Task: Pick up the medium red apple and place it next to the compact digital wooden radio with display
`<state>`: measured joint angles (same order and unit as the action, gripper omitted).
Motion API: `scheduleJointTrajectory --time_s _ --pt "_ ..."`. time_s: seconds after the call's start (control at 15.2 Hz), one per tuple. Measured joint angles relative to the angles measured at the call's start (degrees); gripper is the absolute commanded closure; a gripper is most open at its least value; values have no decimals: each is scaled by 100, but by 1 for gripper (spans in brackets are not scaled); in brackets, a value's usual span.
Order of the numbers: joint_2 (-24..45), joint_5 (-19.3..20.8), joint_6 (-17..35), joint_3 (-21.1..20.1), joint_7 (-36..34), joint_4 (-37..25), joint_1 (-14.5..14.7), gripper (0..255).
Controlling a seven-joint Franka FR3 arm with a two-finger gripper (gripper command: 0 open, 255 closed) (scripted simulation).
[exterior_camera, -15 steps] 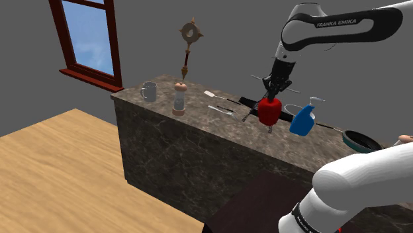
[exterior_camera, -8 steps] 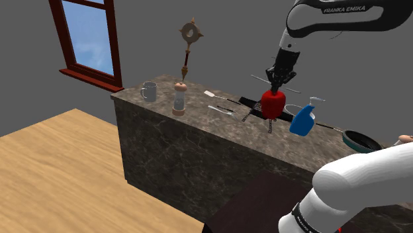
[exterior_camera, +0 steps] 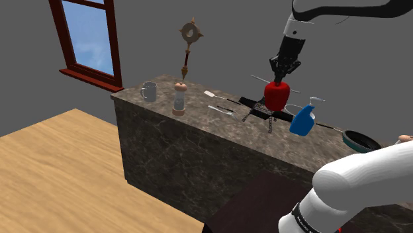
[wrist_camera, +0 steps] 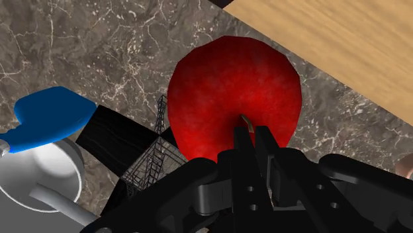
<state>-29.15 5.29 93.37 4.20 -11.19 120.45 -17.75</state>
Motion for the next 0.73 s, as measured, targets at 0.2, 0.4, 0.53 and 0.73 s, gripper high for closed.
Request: scheduleJointTrajectory --time_s 0.2,0.4,0.53,0.73 --pt "-150 56 -106 98 137 33 -50 255" --pt "-470 196 -245 325 443 185 -167 255" --pt "-638 315 -284 518 685 286 -257 255" --pt "-931 517 -329 808 1046 486 -399 255"
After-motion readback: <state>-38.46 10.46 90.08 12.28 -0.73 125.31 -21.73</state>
